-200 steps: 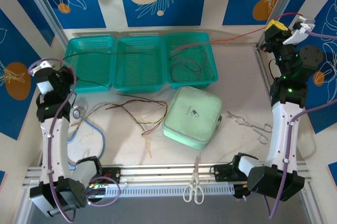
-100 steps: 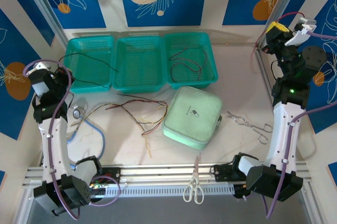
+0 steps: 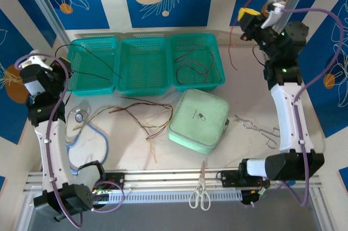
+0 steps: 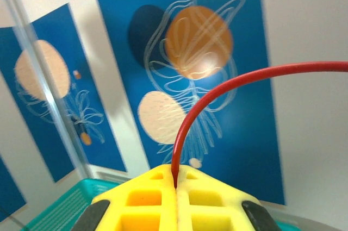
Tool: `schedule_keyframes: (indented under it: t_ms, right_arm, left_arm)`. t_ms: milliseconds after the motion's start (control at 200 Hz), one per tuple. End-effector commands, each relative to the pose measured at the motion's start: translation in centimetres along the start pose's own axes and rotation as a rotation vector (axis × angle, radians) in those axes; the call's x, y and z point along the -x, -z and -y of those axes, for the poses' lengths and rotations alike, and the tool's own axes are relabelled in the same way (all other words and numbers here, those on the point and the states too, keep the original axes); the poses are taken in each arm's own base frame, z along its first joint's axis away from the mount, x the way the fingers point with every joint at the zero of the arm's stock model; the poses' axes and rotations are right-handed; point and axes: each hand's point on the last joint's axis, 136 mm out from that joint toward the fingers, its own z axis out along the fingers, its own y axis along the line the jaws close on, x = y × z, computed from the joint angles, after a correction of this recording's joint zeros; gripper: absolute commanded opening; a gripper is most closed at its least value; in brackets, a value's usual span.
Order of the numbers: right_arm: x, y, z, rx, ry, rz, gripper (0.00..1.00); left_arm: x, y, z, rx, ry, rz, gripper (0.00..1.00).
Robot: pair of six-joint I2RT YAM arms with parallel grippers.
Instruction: Untangle the cables
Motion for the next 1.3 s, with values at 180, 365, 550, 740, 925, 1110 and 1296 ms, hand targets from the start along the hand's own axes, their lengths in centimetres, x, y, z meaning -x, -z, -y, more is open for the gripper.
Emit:
schedule_keyframes:
  t_ms: [180, 365, 550, 740, 925, 1110, 1296]
  right_arm:
    - [-1.5, -6.8, -0.1, 0.038, 0.014, -0.026, 0.0]
    - [-8.3, -12.1, 2.7, 0.005, -0.028, -0.151, 0.0]
    - [-19.9, -14.8, 4.5, -0.01, -0.144, -0.429, 0.0]
    - [-30.5, -14.0, 5.4, -0.029, -0.377, -0.752, 0.0]
    - [-37.6, -12.8, 5.7, -0.065, -0.492, -0.989, 0.0]
    - [-42.5, -11.6, 6.3, -0.105, -0.576, -1.15, 0.0]
    - [-45.2, -10.5, 7.1, -0.144, -0.611, -1.213, 0.0]
  left_arm:
    - [-0.4, 0.9, 2.2, -0.083, -0.02, -0.014, 0.0]
    - [-0.8, 1.1, 2.3, -0.091, -0.024, -0.021, 0.0]
    - [-0.7, 1.5, 3.0, -0.103, -0.043, -0.027, 0.0]
    - [-0.7, 1.5, 3.3, -0.115, -0.035, -0.029, 0.0]
    - [-1.6, 1.3, 3.9, -0.156, 0.021, -0.049, 0.0]
    - [-2.0, 1.6, 3.7, -0.146, 0.022, -0.049, 0.0]
    - [-2.2, 1.3, 4.1, -0.156, 0.029, -0.055, 0.0]
